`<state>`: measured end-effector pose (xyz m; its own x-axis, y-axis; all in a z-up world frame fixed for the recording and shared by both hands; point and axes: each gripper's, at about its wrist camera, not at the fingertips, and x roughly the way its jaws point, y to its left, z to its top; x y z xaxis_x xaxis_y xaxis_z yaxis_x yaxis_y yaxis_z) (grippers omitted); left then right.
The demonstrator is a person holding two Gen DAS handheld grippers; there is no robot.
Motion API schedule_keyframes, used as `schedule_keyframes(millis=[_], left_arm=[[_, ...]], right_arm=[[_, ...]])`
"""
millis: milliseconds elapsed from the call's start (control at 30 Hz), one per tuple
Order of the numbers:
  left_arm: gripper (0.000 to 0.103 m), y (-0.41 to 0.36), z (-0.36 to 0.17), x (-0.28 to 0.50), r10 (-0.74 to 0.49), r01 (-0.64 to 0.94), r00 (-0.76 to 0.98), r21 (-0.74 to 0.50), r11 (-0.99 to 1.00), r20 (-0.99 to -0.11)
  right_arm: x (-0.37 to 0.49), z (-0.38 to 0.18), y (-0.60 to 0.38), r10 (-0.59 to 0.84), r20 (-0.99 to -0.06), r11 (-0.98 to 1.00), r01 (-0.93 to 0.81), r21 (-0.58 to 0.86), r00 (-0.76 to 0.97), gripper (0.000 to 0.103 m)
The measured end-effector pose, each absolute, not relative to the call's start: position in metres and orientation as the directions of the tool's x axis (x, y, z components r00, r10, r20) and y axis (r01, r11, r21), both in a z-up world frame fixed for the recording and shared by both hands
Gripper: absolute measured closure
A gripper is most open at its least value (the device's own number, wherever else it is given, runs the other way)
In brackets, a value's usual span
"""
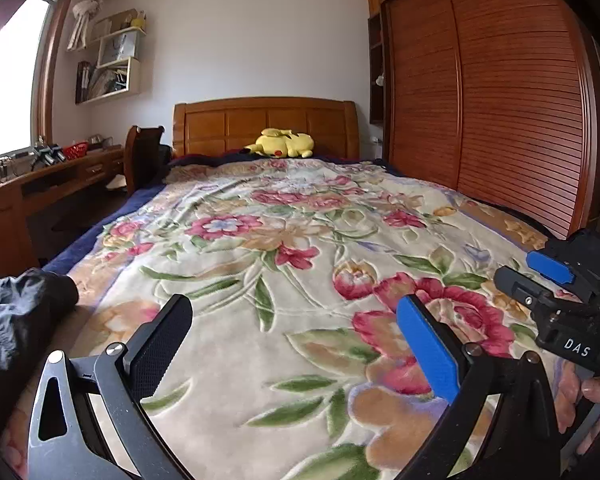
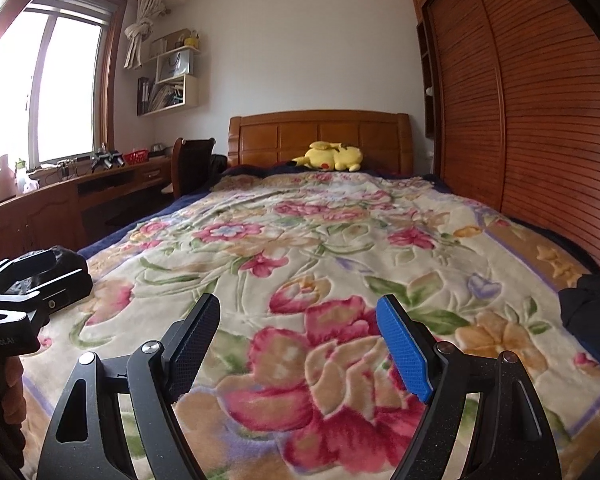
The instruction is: Fold large clothes
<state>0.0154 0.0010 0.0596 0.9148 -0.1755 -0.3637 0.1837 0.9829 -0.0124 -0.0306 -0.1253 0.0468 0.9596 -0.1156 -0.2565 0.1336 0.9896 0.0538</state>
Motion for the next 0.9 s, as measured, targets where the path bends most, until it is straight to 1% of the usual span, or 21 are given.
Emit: schedule_keyframes(millis=[167,300,600,900], left_arm=[[0.001,0.006,0.060,0.010,-0.160,0.172,0.922,0.004,0.985,-0.353],[0.001,0.014,0.057,0.008,-0.163,0.171,0.919,-0.009,0.985,-0.359],[0.001,0.036,0.041,0.015,-0.122,0.129,0.914,-0.009,0.992,-0.387],[0.001,0.042,0.038,0.016,-0.114,0.119,0.914,-0.012,0.993,-0.390]], right_arm=[[-0.034,0.044,-0.125,-0.117,-0.239,0.989,0.135,0.058,0.964,0.021],[-0.033,0.040,-0.123,-0.119,-0.237,0.990,0.134,0.051,0.964,0.021],[-0.027,0.035,-0.129,-0.128,-0.242,0.990,0.139,0.027,0.962,0.021],[-0.026,0.036,-0.134,-0.115,-0.239,0.992,0.125,0.026,0.964,0.021]])
